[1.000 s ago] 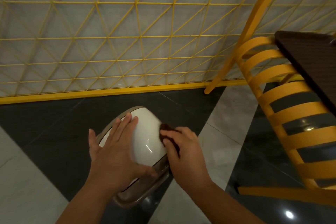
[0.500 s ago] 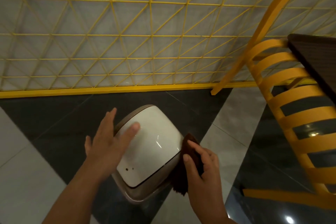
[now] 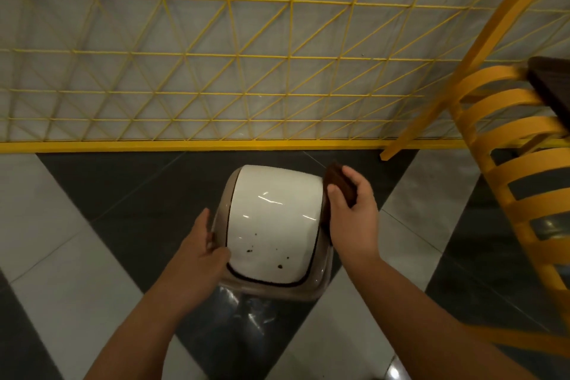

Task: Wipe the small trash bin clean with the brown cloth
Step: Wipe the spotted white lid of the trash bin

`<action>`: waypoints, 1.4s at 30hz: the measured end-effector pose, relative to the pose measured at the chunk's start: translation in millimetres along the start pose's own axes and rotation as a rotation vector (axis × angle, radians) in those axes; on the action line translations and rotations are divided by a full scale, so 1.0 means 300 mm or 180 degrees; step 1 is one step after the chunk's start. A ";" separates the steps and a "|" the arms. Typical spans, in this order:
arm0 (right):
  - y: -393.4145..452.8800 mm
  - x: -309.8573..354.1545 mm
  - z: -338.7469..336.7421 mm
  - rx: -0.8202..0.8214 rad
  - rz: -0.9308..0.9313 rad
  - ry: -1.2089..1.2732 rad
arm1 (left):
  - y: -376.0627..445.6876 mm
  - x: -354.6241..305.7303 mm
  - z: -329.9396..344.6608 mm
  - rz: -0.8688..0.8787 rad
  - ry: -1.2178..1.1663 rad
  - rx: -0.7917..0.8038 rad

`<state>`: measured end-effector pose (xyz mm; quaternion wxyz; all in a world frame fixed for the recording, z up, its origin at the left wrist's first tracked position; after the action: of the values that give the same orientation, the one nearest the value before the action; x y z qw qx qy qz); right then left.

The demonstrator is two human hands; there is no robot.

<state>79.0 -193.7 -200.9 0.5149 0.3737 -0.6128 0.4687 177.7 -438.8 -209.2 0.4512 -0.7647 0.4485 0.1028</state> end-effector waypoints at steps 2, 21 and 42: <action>0.008 0.004 0.002 -0.0066 0.0031 0.0184 | -0.029 -0.016 0.017 0.0076 -0.0131 0.0043; 0.057 0.022 0.087 0.0598 -0.0504 -0.1014 | -0.121 -0.050 0.200 -0.0069 -0.1028 0.0552; -0.192 -0.164 -0.125 -0.0433 0.0638 0.0163 | 0.060 -0.101 0.005 0.0620 0.1230 -0.1164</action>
<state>153.0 -175.1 -237.2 0.5051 0.2627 -0.6641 0.4846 146.5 -423.0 -203.7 0.1999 -0.7921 0.5715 0.0772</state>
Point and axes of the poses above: each hand's wrist, its own y-axis towards the middle knuckle, its own z-axis out of the palm, x = y × z, the point moved 9 cm from there along y, towards the middle knuckle, and after that the axes turned 14 degrees about y, right-handed, at the moved point
